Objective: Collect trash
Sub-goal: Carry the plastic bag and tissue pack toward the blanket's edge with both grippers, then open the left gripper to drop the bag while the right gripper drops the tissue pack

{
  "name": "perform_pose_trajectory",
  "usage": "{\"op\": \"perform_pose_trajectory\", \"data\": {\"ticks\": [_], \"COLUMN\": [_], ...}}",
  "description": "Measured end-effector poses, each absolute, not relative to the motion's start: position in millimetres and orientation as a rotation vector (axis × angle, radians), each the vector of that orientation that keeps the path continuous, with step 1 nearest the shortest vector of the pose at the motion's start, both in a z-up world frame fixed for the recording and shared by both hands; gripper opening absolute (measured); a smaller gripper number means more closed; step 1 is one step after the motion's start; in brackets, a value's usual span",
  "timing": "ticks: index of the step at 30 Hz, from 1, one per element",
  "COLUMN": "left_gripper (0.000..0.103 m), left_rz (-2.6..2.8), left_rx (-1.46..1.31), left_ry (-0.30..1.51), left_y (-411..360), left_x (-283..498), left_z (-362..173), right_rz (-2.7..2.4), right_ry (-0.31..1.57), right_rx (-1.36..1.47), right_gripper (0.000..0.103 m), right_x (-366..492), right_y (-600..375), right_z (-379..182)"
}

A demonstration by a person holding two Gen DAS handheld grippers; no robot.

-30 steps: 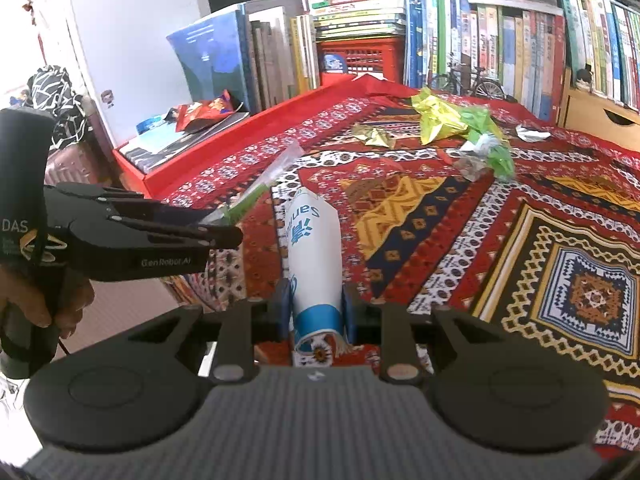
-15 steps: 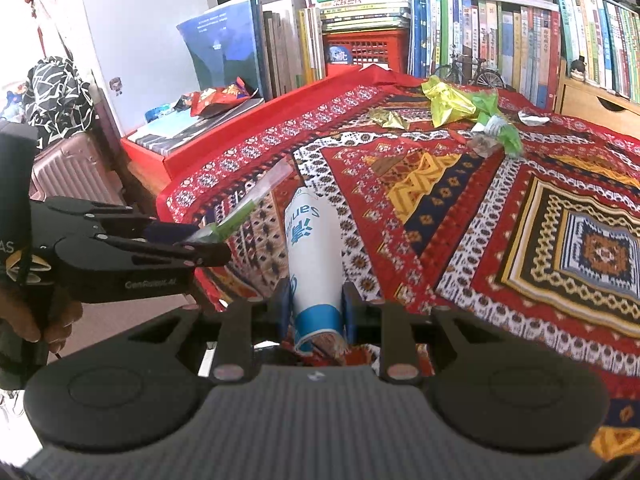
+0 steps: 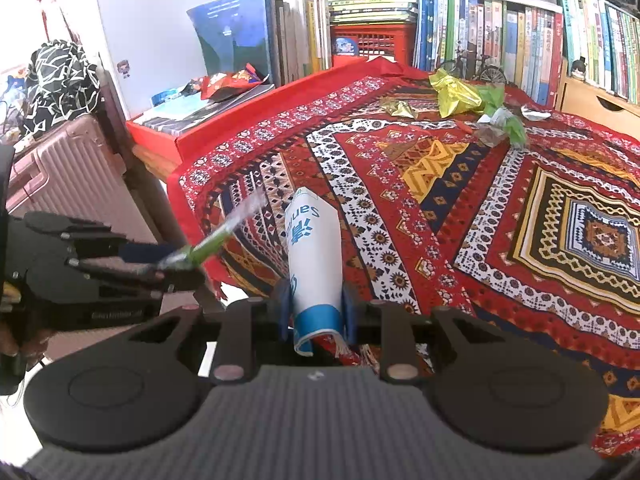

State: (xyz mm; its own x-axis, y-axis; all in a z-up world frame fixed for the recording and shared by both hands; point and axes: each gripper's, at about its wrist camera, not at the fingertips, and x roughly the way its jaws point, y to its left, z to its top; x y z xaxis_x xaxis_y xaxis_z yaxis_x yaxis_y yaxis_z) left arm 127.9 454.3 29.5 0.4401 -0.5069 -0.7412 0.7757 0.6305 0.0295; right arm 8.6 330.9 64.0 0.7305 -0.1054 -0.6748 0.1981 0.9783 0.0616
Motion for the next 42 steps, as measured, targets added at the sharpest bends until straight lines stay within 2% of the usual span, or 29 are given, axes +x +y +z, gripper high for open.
{"op": "perform_pose_trajectory", "data": {"ticks": [19,22,27,36,42], "left_gripper": [0.037,0.043,0.065,0.085,0.091], "left_rz": [-0.884,-0.89,-0.906,-0.839,-0.77], "left_rx": [0.432,0.445,0.437,0.395,0.375], "left_ry": [0.794,0.785,0.774,0.783,0.792], "left_y": [450.8,449.7,447.0,454.9,468.5], "left_x": [113.5,112.9,115.9,128.9,142.5], "left_z": [20.1,19.9,21.5,21.0,19.2], "right_rz": [-0.23,-0.227,-0.233,-0.219,-0.179], "right_ry": [0.708,0.709,0.704,0.717,0.737], "right_rx": [0.168,0.158,0.151,0.154,0.139], "right_gripper": [0.031,0.031,0.032,0.032,0.032], "right_x": [5.9,7.6,9.7,12.2,13.5], "right_y": [326.5,327.8,328.6,329.5,339.4], "right_z": [67.5,68.2,69.7,66.3,63.2]}}
